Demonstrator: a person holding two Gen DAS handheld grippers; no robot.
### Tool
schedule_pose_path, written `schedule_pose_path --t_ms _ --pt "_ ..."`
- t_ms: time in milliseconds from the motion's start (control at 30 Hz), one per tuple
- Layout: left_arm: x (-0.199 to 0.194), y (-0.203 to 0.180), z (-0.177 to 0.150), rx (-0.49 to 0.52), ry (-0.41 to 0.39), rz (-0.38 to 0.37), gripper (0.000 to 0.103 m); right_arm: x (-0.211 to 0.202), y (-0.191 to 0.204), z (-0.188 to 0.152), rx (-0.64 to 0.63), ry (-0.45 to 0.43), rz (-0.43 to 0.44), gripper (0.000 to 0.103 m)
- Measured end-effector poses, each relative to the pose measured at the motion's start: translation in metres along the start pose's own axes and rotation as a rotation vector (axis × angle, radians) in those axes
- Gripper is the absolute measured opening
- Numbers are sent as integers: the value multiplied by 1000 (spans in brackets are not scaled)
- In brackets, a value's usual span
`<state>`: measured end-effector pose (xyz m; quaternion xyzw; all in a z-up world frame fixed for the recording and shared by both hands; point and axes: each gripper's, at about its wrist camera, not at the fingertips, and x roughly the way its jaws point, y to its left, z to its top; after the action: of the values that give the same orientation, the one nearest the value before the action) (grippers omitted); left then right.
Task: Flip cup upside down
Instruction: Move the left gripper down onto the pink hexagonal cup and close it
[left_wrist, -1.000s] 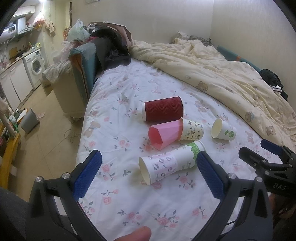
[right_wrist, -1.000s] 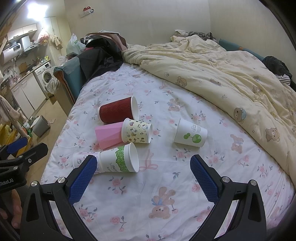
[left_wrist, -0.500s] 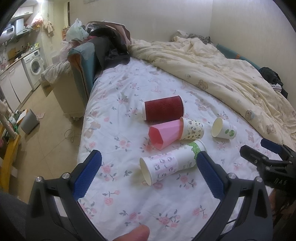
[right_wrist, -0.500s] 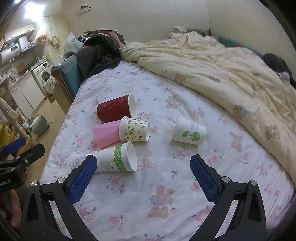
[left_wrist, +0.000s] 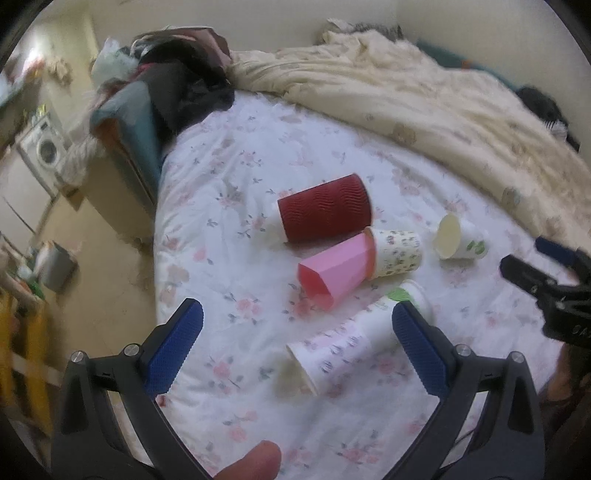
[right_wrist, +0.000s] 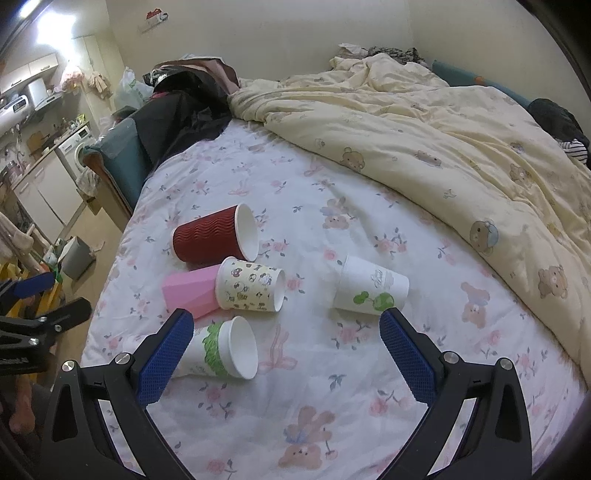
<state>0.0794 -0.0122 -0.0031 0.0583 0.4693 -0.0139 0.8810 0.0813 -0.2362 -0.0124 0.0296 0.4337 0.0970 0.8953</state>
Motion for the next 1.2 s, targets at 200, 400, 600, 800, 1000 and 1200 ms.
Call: schedule_pose_path --t_ms 200,400,600,800,1000,1200 --pt "26 -17 22 134 75 -18 101 21 -8 5 9 32 -35 103" --pt "72 -32 44 253 233 -72 101 32 -25 7 72 66 -54 103" --pt "118 -50 57 415 306 -66 101 44 -35 7 112 115 -67 103" --pt "163 -71 51 653 445 -119 101 47 -39 5 118 136 -83 103" --pt "193 -80 50 713 555 -138 100 50 -37 3 96 150 -93 103" --pt "215 -87 41 724 650 -178 67 51 -40 2 101 156 -102 103"
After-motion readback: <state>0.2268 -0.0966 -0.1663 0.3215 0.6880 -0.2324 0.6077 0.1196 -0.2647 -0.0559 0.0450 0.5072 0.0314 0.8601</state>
